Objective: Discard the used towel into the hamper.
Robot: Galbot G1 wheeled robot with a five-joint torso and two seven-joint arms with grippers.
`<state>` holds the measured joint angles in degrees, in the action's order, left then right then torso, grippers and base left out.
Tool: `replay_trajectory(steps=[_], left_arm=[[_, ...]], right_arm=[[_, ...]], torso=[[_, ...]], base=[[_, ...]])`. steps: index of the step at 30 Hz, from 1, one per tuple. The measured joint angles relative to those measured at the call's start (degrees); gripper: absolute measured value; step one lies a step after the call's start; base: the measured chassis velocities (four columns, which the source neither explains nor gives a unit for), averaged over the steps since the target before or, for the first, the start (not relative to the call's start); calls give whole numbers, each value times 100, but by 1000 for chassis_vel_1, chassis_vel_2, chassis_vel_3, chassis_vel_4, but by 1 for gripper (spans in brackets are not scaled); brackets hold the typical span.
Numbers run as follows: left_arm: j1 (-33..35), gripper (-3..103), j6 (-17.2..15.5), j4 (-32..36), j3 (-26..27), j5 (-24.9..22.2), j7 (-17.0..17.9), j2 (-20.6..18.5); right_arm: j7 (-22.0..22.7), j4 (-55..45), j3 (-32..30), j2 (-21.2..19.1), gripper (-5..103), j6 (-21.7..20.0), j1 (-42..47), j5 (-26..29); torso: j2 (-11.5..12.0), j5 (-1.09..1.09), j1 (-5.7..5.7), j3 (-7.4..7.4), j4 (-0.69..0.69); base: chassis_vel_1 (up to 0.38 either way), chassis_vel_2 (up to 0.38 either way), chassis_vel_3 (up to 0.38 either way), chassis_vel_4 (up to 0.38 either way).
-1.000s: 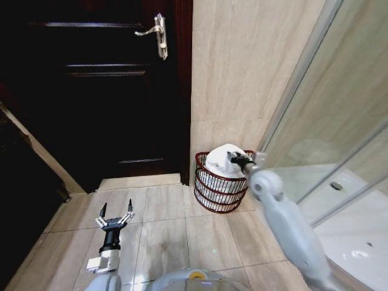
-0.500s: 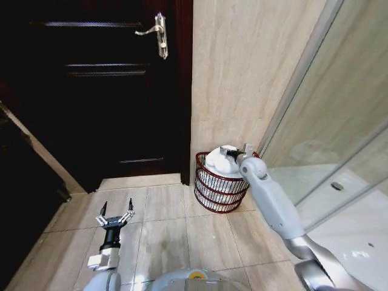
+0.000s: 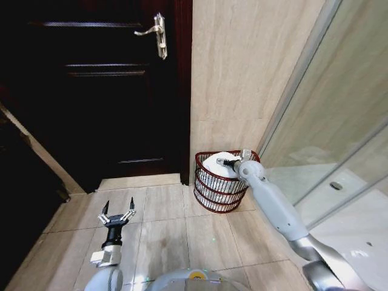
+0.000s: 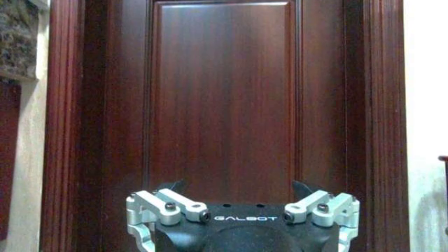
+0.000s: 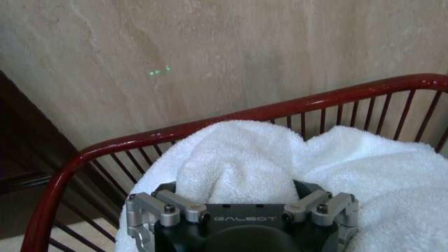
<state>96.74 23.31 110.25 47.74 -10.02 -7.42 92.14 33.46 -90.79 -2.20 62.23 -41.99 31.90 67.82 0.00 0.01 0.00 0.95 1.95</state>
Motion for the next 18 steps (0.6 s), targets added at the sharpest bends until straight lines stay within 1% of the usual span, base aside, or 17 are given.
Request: replay_trajectory(steps=[2, 4, 7, 11, 12, 14, 15, 18], left_arm=[[-9, 100, -31, -5, -7, 15, 0, 0], [-7, 100, -194, 11, -8, 112, 0, 0], [6, 100, -259, 63, -4, 120, -32, 0], [8, 100, -326, 157, 15, 122, -48, 0], [8, 100, -326, 157, 15, 122, -48, 0], [16, 100, -357, 211, 15, 126, -57, 0], [16, 100, -357, 211, 15, 126, -57, 0], [32, 100, -385, 270, 15, 138, -59, 0]], right_arm=[[9, 6, 9, 1, 100, 0, -5, -9], [-15, 6, 18, 2, 100, 1, 18, -109], [-62, -27, 24, 0, 100, 2, 69, -245], [-65, -66, 13, -27, 100, 3, 115, -264], [-65, -66, 13, -27, 100, 3, 115, -264], [-65, -11, 13, -54, 100, 3, 105, -240], [-65, -11, 13, -54, 100, 3, 105, -240], [2, -22, 54, -140, 100, 3, 75, -65]], torso=[[0, 0, 0, 0, 1], [0, 0, 0, 0, 2], [-13, -2, 0, 15, 1], [-110, -1, 1, 103, 1], [-110, -1, 1, 103, 1], [-177, -1, 1, 170, 1], [-177, -1, 1, 170, 1], [-270, 0, 7, 249, 2]], base=[[0, 0, 0, 0], [0, 0, 0, 0], [0, 0, 0, 0], [0, 0, 0, 0], [0, 0, 0, 0], [0, 0, 0, 0], [0, 0, 0, 0], [0, 0, 0, 0]])
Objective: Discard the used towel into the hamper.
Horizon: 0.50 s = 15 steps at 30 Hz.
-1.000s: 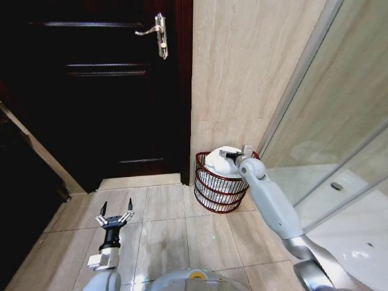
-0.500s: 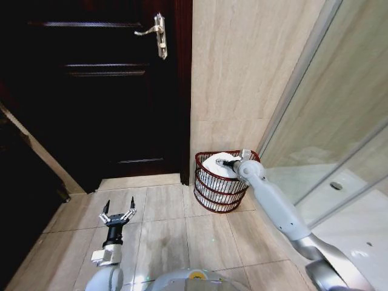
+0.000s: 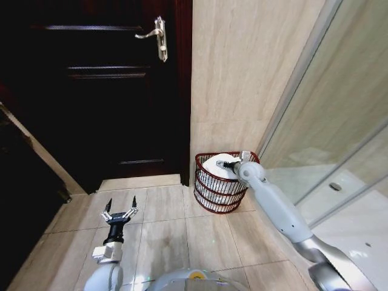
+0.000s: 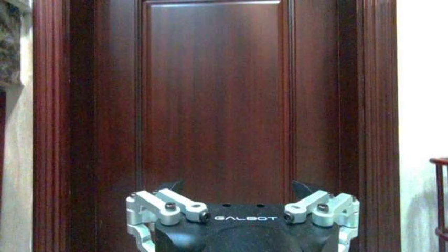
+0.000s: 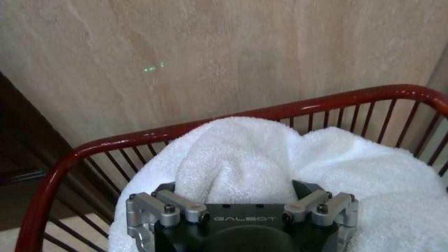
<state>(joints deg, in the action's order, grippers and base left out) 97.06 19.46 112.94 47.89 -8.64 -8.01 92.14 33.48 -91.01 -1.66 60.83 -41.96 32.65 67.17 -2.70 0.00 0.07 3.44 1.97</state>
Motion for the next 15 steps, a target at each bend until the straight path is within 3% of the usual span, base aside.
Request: replay_trajectory(steps=[15], left_arm=[[69, 100, 9, 99, -2, 78, 0, 0]], right_arm=[[-114, 29, 233, -241, 100, 1, -49, -6]], torso=[[-360, -1, 59, 311, 0]], base=[[0, 0, 0, 0]])
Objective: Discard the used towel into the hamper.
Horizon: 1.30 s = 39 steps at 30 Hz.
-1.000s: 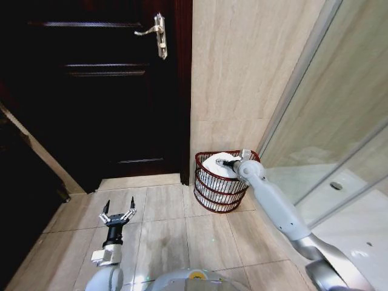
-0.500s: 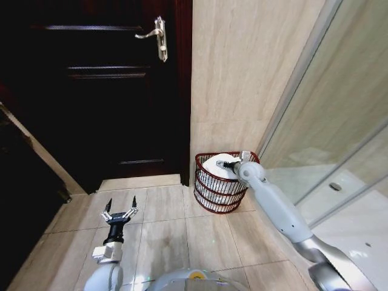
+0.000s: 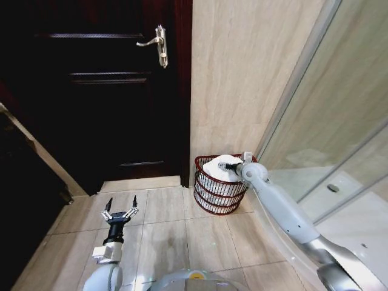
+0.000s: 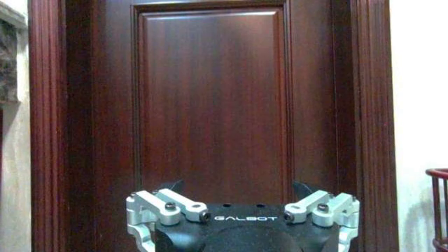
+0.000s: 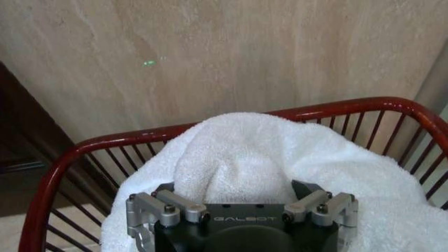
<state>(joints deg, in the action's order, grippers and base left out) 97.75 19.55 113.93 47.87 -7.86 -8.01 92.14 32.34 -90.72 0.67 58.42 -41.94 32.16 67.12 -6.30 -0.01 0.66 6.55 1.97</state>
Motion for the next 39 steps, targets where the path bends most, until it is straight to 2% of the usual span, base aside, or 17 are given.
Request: replay_trajectory(steps=[9, 20, 31, 35, 39], left_arm=[[45, 100, -50, 139, -18, 26, -11, 0], [67, 100, -67, 157, -32, 19, -71, 0], [87, 100, 73, 121, -21, -106, -67, 0], [133, 100, 95, 184, -4, -142, -340, 0], [140, 100, 108, 199, 4, -144, -403, 0]], right_arm=[[-142, -94, -134, -189, 100, 2, 57, -59], [-101, -301, -132, -286, 100, 5, 136, -36], [-266, -19, -83, -149, 100, 8, 204, -319], [-391, 327, 57, -45, 100, 8, 102, -493], [-405, 659, 141, 130, 100, 8, 2, -506]], torso=[[-230, 0, 52, 177, -1], [-476, 1, 107, 369, 0], [-724, 1, 176, 548, -1], [-776, 1, 183, 594, -1], [-783, 2, 183, 603, 1]], base=[[0, 0, 0, 0], [0, 0, 0, 0], [0, 0, 0, 0], [0, 0, 0, 0], [0, 0, 0, 0]])
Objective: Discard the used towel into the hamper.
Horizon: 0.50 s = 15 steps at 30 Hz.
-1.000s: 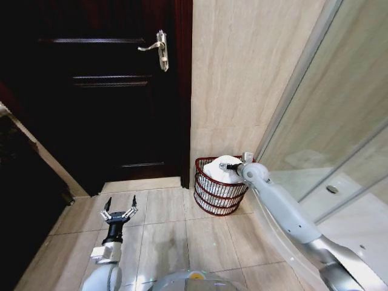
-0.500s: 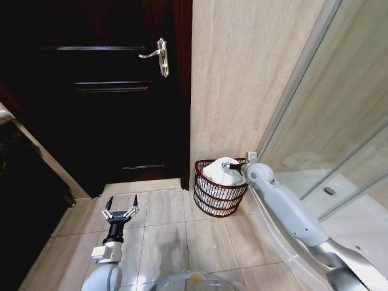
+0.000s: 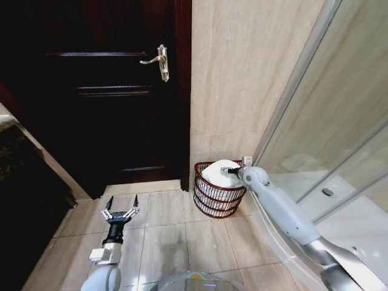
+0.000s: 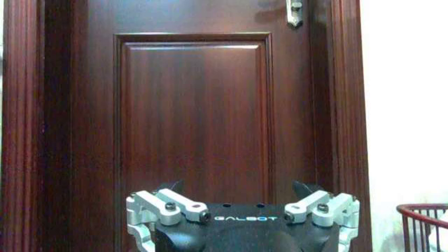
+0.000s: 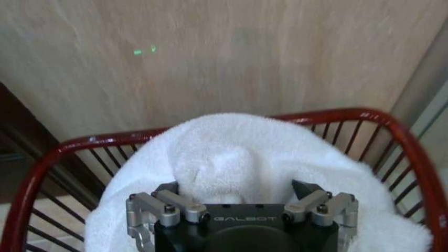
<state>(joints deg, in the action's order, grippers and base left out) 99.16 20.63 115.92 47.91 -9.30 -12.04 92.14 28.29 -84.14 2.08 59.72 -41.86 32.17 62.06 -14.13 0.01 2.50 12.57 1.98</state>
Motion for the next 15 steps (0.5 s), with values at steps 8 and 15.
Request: replay_trajectory(steps=[8, 15], left_arm=[[-16, 100, 16, -22, 38, -18, 34, 0], [-48, 100, 18, -23, 66, -36, 127, 0]], right_arm=[[-7, 331, 192, 229, 100, 2, -3, -6], [-13, 601, 200, 372, 100, 3, 0, -77]], torso=[[10, 0, -1, -9, -1], [25, -1, -5, -20, -1]], base=[[0, 0, 0, 0], [0, 0, 0, 0]])
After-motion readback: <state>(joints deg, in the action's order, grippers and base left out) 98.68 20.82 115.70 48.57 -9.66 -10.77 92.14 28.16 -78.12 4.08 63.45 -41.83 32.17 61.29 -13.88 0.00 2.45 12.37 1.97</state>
